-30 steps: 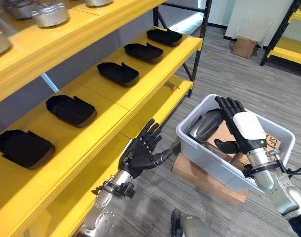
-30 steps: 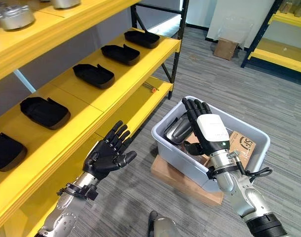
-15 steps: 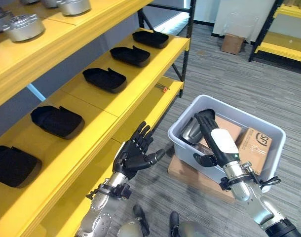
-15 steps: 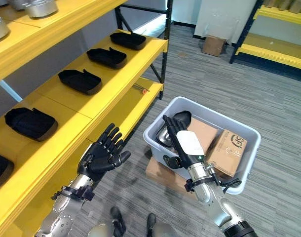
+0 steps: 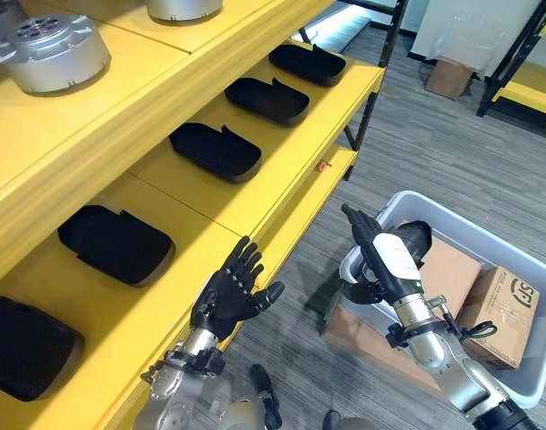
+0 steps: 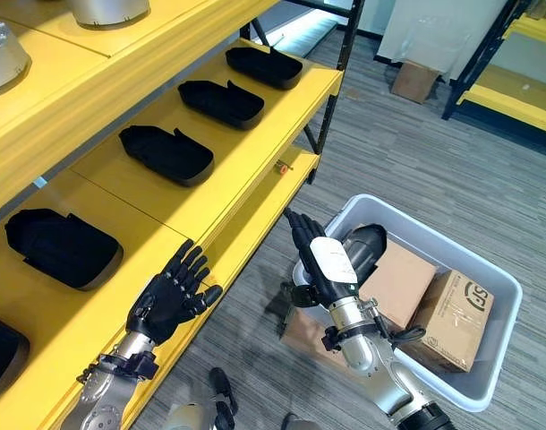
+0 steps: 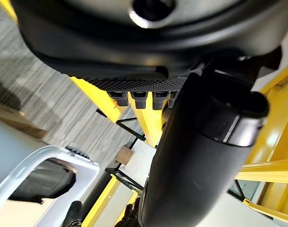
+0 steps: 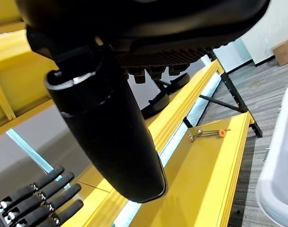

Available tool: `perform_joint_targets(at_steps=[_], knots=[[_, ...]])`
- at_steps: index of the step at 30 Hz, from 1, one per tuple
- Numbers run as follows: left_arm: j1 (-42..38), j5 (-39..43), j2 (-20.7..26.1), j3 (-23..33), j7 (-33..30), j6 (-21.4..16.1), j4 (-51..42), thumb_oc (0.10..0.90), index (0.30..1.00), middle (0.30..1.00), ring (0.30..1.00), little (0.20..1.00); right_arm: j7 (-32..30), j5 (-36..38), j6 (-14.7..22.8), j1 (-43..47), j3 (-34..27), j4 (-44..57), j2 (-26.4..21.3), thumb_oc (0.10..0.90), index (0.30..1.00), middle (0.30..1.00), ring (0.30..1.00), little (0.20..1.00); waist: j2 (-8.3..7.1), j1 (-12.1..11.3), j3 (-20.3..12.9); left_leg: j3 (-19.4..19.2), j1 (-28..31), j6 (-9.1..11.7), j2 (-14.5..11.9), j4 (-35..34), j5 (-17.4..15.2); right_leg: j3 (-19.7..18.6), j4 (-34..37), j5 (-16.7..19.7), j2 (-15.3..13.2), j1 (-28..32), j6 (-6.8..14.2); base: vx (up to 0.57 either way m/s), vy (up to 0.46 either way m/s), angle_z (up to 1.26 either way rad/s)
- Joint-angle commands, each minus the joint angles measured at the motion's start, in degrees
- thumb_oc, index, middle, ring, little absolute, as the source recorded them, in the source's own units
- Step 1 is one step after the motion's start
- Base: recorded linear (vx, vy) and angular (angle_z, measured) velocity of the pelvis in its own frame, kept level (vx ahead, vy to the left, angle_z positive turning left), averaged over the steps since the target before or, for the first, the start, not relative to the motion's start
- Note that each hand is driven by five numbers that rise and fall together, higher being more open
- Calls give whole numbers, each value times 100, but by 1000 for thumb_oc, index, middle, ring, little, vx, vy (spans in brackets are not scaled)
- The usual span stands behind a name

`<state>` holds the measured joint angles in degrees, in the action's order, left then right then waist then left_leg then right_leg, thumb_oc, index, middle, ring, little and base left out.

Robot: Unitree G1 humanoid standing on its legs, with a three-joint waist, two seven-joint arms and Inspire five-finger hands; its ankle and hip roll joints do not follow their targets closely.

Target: Move parts from the plastic box to the shelf.

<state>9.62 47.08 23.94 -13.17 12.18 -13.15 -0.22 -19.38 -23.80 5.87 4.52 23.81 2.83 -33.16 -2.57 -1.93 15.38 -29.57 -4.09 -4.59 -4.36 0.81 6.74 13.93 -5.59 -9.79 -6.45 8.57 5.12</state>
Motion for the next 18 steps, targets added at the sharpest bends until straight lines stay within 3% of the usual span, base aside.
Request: perform_joint_targets(at_steps=[1,6,10,11,13,16,18], knots=[[-93,156,-68,63,443,-549,-572,900,1000,1000,1000,1000,-414,331,207,621,-473,564,2,900,1000,1000,1000,1000,-10,-52,-17,413,-557,623,-198,454,-605,310,-318,-396,613,-138,-396,60,28,-2],[-189,-106,-8,33,409,-450,-516,900,1000,1000,1000,1000,-239,510,82,904,-582,781,31,900,1000,1000,1000,1000,-83,-136,-74,276,-526,419,-176,614,-902,516,-682,-647,622,-179,-400,69,30,-8],[-161,-112,-23,-30,678,-240,-494,900,1000,1000,1000,1000,-272,654,-127,998,-644,711,41,900,1000,1000,1000,1000,-154,-290,-103,91,-476,164,-101,669,-1149,823,-1975,-329,397,-488,1,32,55,-14],[-157,-143,-64,-87,663,-233,-448,900,1000,1000,1000,1000,-281,643,-253,1012,-601,647,126,900,1000,1000,1000,1000,-113,-280,-54,148,-373,7,-61,674,-1293,839,-3169,34,134,-982,324,39,80,-23],[-175,-221,-146,-247,601,-351,-328,900,1000,1000,1000,1000,-302,520,-351,1082,-506,401,286,900,1000,1000,1000,1000,-83,-281,6,193,-318,-56,-93,776,-1368,860,-3693,20,-322,-1269,419,12,-43,-14],[-403,-291,-108,-383,465,-571,-238,900,1000,1000,1000,1000,-358,346,-327,1167,-466,149,363,900,1000,1000,1000,1000,-5,-226,142,329,-302,92,-255,908,-1285,795,-2976,-144,-761,-1266,167,-122,-293,5],[-649,-337,-38,-446,310,-702,-248,900,1000,1000,1000,1000,-326,292,-366,1107,-510,262,345,900,1000,1000,1000,1000,53,-94,253,463,-249,289,-448,956,-1227,462,-2218,109,-989,-1289,178,-143,-323,7]])
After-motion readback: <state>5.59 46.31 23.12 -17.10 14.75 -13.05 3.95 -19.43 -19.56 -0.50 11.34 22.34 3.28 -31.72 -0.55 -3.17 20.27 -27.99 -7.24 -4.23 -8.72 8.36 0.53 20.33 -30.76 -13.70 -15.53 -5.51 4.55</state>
